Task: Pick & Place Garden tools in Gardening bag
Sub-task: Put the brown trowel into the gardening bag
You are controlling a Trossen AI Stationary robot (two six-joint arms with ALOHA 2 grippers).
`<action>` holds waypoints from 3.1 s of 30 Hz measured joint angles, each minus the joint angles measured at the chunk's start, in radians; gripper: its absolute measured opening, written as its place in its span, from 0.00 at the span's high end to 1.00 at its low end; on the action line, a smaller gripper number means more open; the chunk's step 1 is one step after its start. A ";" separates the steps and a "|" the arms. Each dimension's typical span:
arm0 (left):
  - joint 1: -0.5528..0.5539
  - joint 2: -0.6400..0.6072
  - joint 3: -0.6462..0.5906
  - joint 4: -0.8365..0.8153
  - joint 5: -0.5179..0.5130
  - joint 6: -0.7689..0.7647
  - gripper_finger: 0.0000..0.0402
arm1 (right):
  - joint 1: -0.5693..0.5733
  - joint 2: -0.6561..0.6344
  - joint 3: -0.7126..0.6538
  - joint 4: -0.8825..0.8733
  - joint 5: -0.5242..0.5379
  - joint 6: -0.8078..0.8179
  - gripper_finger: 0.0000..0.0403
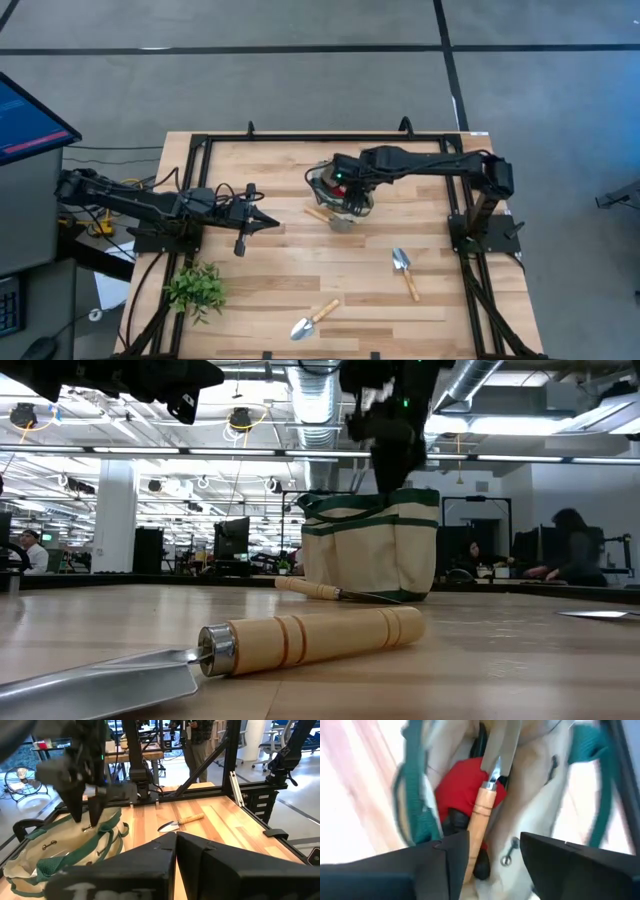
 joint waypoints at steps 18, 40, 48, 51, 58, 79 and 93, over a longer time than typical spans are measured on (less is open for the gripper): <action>-0.002 0.000 0.000 -0.011 0.041 -0.026 1.00 | 0.216 -0.093 0.075 -0.042 -0.011 0.050 0.99; -0.002 0.000 -0.020 -0.036 0.041 -0.026 1.00 | 0.615 -0.248 -0.455 0.130 -0.002 1.204 1.00; -0.002 0.000 -0.020 -0.037 0.041 -0.026 1.00 | 0.723 -0.147 -0.455 0.099 -0.201 1.396 1.00; -0.002 0.000 -0.021 -0.036 0.042 -0.026 1.00 | 0.771 -0.129 -0.455 0.101 -0.251 1.479 1.00; -0.002 0.000 -0.021 -0.036 0.042 -0.026 1.00 | 0.877 -0.129 -0.455 0.098 -0.261 1.686 1.00; -0.002 0.000 -0.021 -0.020 0.042 -0.024 1.00 | 0.941 -0.129 -0.584 0.154 -0.195 1.756 0.64; -0.002 0.000 -0.021 -0.020 0.041 -0.023 1.00 | 0.948 -0.129 -0.635 0.249 -0.189 1.747 0.72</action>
